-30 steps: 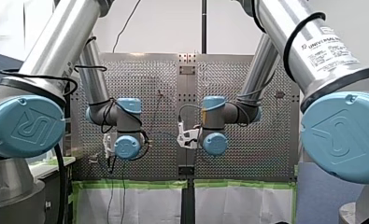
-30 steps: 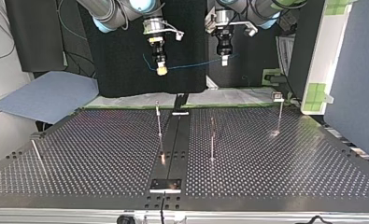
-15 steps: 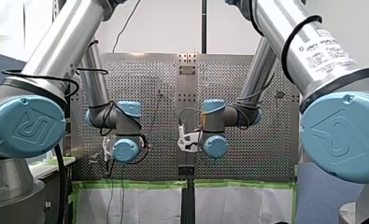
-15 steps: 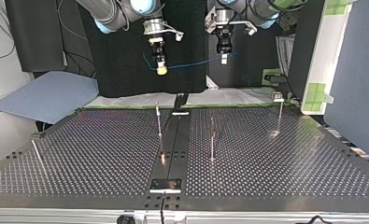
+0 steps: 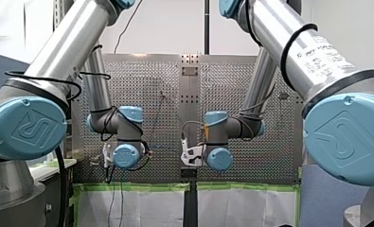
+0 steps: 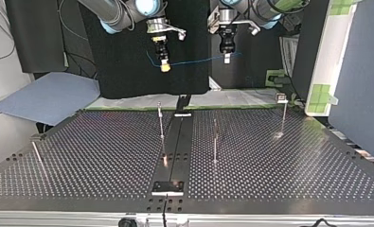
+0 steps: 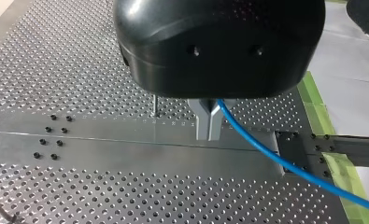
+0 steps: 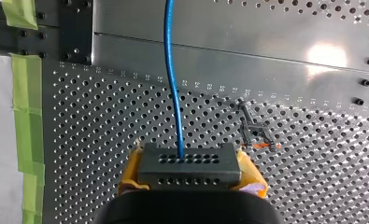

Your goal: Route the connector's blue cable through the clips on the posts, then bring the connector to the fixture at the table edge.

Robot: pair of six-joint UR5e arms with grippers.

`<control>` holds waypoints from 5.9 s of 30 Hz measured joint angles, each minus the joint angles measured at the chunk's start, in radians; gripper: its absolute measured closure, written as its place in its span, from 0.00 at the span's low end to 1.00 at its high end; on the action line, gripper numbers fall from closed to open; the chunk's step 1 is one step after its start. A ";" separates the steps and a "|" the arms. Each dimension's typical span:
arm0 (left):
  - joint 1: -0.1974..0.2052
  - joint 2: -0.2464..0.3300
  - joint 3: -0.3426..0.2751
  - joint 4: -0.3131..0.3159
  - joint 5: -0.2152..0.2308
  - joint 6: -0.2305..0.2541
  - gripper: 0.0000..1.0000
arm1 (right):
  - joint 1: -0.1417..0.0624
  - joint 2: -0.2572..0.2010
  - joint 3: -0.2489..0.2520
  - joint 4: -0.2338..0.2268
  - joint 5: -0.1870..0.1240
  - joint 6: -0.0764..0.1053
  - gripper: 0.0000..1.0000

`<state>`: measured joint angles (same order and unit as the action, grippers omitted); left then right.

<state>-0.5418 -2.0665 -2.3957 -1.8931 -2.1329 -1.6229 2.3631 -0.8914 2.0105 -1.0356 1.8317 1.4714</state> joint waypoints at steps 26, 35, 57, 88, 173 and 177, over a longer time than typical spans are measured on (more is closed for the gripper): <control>-0.023 0.023 0.003 -0.024 -0.024 0.020 1.00 | 0.002 -0.017 -0.018 0.018 0.004 -0.003 1.00; -0.053 0.093 0.011 -0.093 -0.090 0.004 1.00 | 0.015 -0.088 -0.047 0.089 -0.034 0.046 1.00; -0.027 0.291 0.129 -0.291 -0.150 0.000 1.00 | 0.000 -0.280 -0.155 0.291 -0.079 0.085 1.00; 0.118 0.350 0.250 -0.361 -0.002 -0.012 1.00 | -0.082 -0.288 -0.302 0.429 -0.131 0.114 1.00; 0.313 0.166 0.594 -0.489 0.286 -0.030 1.00 | -0.220 -0.206 -0.462 0.498 -0.193 0.113 1.00; 0.340 0.146 0.610 -0.502 0.312 -0.036 1.00 | -0.226 -0.200 -0.477 0.501 -0.203 0.113 1.00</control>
<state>-0.2023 -1.9209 -1.7857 -2.3951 -1.8207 -1.6589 2.1373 -1.0916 1.5339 -0.5349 1.6290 1.5849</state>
